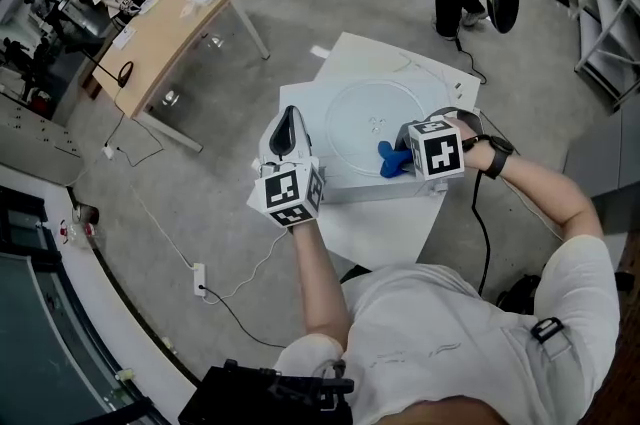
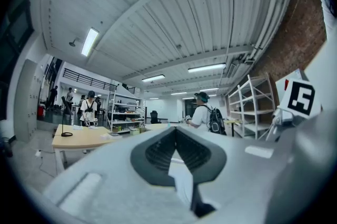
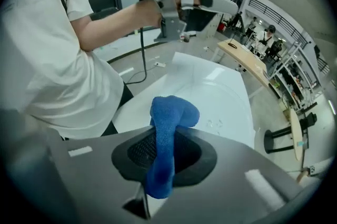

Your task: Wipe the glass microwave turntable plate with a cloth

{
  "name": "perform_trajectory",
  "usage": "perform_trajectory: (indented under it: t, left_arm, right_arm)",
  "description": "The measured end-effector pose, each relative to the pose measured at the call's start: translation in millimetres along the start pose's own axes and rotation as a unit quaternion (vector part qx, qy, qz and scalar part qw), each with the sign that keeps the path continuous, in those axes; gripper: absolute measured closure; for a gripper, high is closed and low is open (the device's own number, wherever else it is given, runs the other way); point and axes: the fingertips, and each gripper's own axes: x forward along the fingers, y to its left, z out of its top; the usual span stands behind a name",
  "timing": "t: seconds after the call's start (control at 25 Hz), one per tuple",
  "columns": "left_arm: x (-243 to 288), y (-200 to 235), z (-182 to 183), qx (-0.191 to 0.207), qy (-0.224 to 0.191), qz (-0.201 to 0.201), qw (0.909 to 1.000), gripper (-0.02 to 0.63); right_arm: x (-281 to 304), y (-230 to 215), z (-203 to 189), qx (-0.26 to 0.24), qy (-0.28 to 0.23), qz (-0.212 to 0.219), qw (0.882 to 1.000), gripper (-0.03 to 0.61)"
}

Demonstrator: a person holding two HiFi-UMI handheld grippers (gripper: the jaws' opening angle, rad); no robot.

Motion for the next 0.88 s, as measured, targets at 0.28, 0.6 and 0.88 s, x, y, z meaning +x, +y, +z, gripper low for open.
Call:
perform_trajectory:
  t: [0.28, 0.6, 0.88]
  left_arm:
    - [-9, 28, -3, -0.007, -0.004, 0.031, 0.9995, 0.612]
    - [-14, 36, -4, -0.016, 0.001, 0.041, 0.9990, 0.612]
    - [-19, 44, -5, -0.020, -0.002, 0.050, 0.9986, 0.612]
  right_arm:
    - [29, -16, 75, -0.025, -0.070, 0.033, 0.997, 0.520]
    - [53, -129, 114, 0.013, -0.090, -0.052, 0.994, 0.520]
    - [52, -225, 55, 0.073, -0.002, -0.147, 0.987, 0.520]
